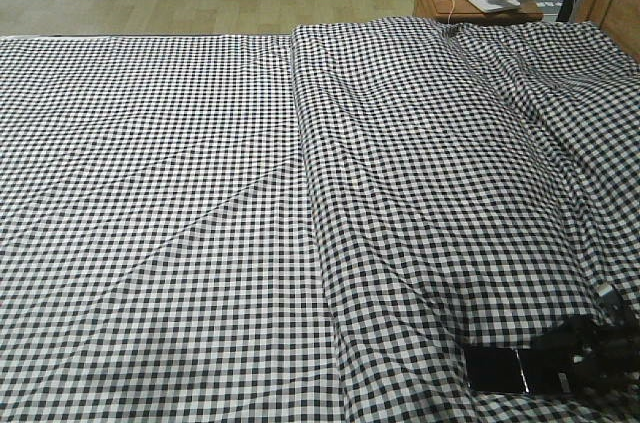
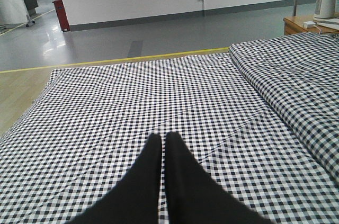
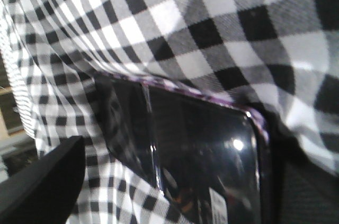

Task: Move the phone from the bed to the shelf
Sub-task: 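Lower the open right gripper over the black phone on the bedsheet, then close the right gripper on the phone's edge and lift it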

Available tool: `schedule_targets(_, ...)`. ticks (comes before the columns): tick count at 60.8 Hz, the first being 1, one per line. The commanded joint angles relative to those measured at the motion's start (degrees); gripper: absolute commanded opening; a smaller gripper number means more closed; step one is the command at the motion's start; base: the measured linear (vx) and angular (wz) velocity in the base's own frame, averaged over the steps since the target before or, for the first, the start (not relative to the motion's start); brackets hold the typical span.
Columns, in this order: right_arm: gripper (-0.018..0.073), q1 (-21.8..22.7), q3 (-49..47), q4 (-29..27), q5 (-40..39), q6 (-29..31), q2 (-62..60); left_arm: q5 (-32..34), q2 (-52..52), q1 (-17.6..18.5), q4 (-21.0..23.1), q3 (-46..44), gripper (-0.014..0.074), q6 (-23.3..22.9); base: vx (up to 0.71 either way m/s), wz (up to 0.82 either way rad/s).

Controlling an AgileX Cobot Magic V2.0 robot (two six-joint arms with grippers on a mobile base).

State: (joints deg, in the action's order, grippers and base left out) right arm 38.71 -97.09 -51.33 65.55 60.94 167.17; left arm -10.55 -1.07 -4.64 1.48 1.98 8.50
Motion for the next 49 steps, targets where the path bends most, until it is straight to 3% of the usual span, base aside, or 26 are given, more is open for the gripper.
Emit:
schedule_targets(1, 0.0595, -0.7, -0.5, -3.7, 8.2, 2.0, -2.5, 4.1, -0.4, -0.1, 0.5, -1.3, 0.0001, -0.3, 0.00, 0.00)
schedule_targets(16, 0.0587, -4.5, -0.5, -3.2, 8.2, 3.9, -2.3, 4.1, -0.4, -0.1, 0.5, -1.3, 0.0001, -0.3, 0.00, 0.00)
schedule_targets(25, 0.0517, -5.1, -0.5, -3.3, 8.2, 3.9, -2.3, 4.1, -0.4, -0.1, 0.5, -1.3, 0.0001, -0.3, 0.00, 0.00)
schedule_targets(33, 0.0368, -4.7, -0.5, -3.0, 8.2, 3.8, -2.4, 4.1, -0.4, -0.1, 0.5, -1.3, 0.0001, -0.3, 0.00, 0.00)
schedule_targets(46, -0.0015, -3.7, -0.5, -3.0, 8.2, 3.8, -2.4, 4.1, -0.4, -0.1, 0.5, -1.3, 0.0001, -0.3, 0.00, 0.00)
schedule_targets(49, -0.0015, -3.7, -0.5, -3.1, 8.2, 3.8, -2.4, 4.1, -0.4, -0.1, 0.5, -1.3, 0.0001, -0.3, 0.00, 0.00)
